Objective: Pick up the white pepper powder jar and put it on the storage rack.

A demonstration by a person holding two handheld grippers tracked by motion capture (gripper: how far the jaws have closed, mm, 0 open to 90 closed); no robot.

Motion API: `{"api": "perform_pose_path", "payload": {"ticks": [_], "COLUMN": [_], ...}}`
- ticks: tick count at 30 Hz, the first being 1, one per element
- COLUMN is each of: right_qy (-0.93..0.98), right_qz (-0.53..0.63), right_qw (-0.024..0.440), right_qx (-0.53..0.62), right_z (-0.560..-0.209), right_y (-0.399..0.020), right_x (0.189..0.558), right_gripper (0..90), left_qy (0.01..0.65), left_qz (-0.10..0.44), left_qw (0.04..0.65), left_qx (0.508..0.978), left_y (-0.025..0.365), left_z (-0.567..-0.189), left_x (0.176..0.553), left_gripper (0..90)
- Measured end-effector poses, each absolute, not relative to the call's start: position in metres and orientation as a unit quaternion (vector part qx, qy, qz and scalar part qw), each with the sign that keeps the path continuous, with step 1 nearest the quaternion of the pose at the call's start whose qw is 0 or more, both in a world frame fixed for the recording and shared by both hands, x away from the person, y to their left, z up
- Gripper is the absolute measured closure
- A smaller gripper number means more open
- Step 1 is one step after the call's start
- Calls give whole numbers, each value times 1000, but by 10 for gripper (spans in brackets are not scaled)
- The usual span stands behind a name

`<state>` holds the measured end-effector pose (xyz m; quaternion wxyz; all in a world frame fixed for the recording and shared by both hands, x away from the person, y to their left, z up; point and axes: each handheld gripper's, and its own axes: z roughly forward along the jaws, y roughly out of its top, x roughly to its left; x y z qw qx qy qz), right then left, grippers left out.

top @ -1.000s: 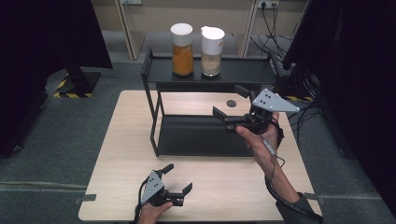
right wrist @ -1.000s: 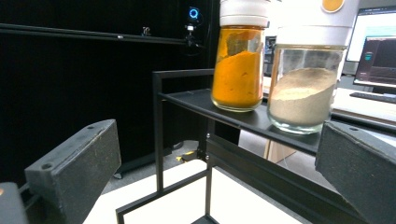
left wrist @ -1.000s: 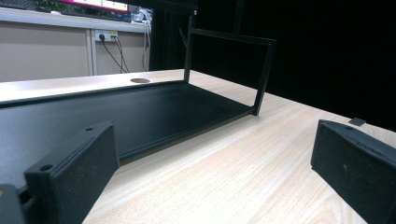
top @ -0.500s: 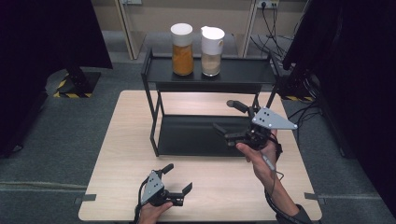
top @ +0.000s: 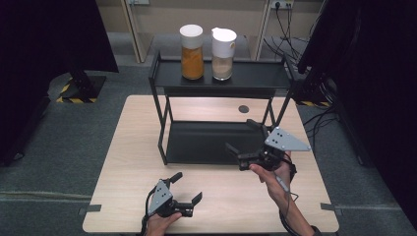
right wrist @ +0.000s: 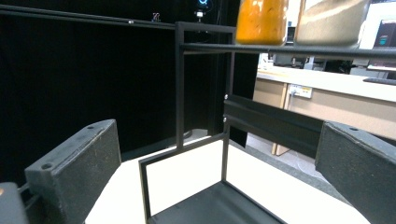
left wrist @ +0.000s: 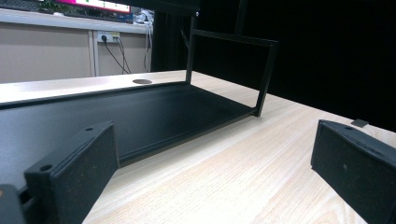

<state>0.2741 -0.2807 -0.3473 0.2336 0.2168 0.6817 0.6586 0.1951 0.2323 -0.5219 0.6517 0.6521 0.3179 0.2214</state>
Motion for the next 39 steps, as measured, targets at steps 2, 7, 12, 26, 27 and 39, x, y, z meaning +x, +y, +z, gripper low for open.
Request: {"api": "perform_pose_path", "payload": {"ticks": [2, 7, 12, 26, 27, 39], "right_qy": [683, 688, 690, 702, 702, 716], "right_qz": [658, 653, 649, 637, 636, 622], "right_qw": [231, 232, 231, 216, 214, 198], "right_qx": [217, 217, 221, 237, 238, 248], "right_z": [-351, -361, -372, -407, -409, -435], "right_y": [-280, -280, -280, -282, -282, -276], "right_x": [273, 268, 265, 255, 254, 252], "right_gripper": [5, 4, 4, 5, 5, 5], "left_qy": [318, 318, 318, 318, 319, 319], "left_qz": [222, 222, 223, 223, 223, 223], "left_qw": [652, 652, 652, 652, 652, 651], "left_qx": [652, 652, 652, 651, 651, 651], "left_y": [232, 233, 232, 233, 233, 233], "left_z": [-522, -522, -522, -522, -522, -522], "left_x": [195, 195, 195, 195, 195, 195], "left_gripper": [1, 1, 1, 1, 1, 1]}}
